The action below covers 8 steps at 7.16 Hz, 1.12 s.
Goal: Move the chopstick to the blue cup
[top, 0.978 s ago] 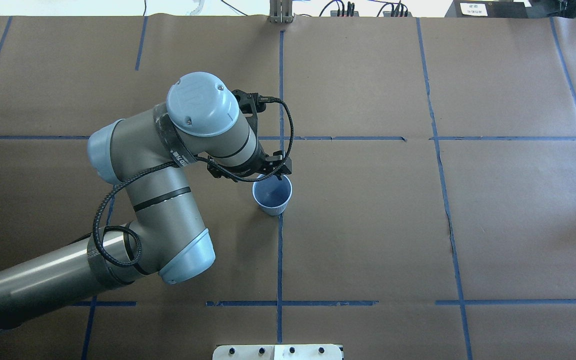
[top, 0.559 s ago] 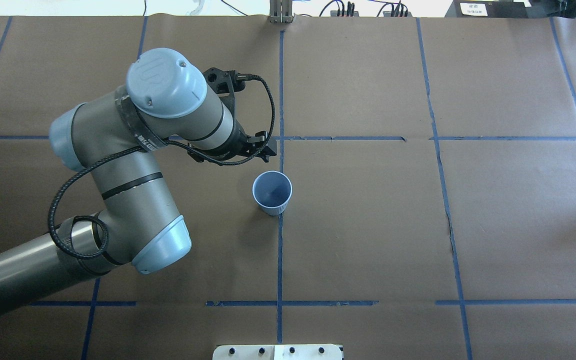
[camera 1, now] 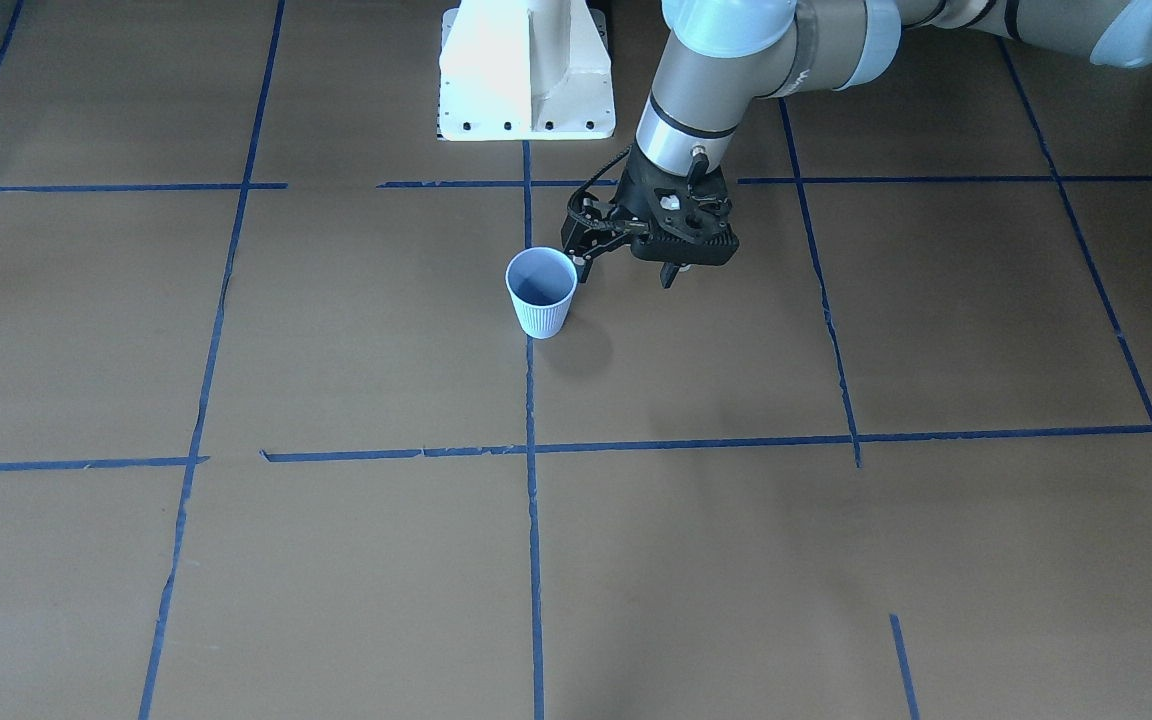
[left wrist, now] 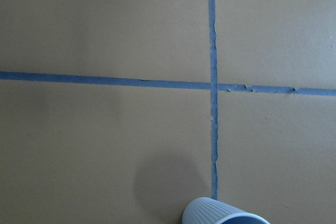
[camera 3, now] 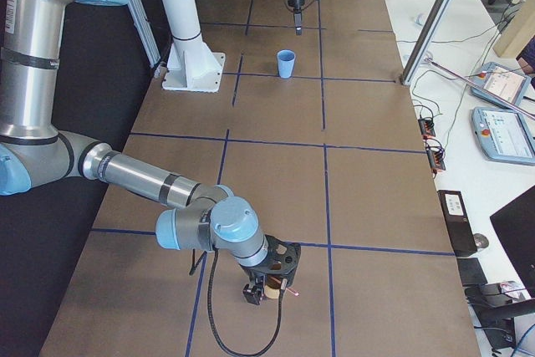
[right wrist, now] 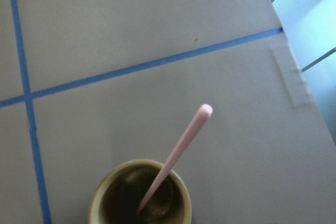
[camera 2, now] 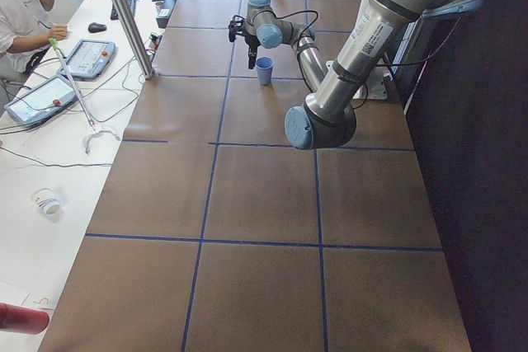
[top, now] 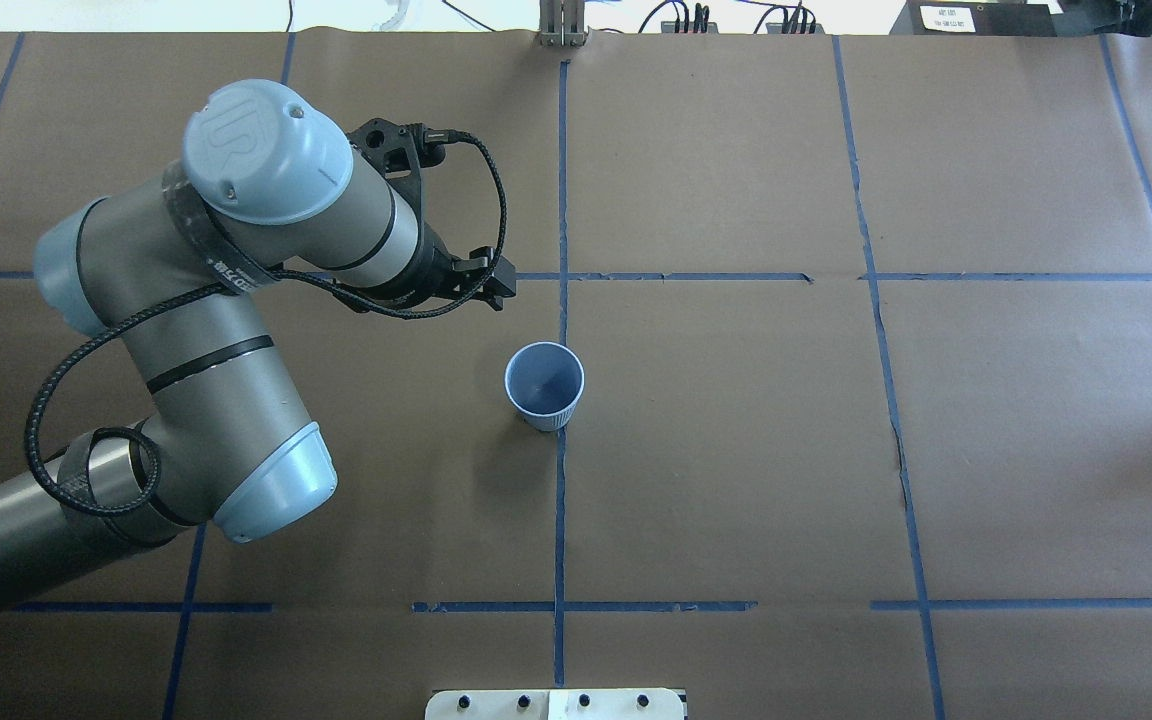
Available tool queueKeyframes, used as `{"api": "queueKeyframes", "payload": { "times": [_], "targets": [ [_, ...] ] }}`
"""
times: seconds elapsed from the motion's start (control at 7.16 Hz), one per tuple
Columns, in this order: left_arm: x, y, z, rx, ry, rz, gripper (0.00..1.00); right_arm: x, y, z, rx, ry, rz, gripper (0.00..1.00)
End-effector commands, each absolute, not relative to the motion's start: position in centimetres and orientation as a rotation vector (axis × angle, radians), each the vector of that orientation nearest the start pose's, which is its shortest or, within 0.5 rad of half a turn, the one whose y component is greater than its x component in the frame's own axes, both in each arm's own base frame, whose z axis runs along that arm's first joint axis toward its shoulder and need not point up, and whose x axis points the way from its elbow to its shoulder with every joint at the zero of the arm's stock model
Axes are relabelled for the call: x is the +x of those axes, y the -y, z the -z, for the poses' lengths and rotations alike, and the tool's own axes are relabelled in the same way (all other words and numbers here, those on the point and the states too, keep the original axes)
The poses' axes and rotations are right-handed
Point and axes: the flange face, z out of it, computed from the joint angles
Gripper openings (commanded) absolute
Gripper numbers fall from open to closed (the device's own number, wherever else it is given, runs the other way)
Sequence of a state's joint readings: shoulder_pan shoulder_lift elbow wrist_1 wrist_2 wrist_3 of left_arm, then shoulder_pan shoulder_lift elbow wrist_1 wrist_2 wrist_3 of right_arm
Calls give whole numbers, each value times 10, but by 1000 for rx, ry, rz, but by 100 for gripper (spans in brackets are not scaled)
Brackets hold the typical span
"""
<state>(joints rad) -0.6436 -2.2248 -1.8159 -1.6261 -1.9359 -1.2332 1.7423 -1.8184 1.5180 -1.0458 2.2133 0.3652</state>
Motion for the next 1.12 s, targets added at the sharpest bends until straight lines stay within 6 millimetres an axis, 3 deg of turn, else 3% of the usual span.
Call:
{"api": "queueKeyframes", "payload": {
  "times": [0.0,0.42,0.98],
  "targets": [
    [445,457,-168,149,-992,106,100,135,373,-766,195,630,-590,95],
    [443,454,-164,152,-1002,105,100,122,389,-761,191,630,-573,90],
    [437,449,-155,150,-1023,124,100,113,416,-747,202,629,-598,74]
  ]
}}
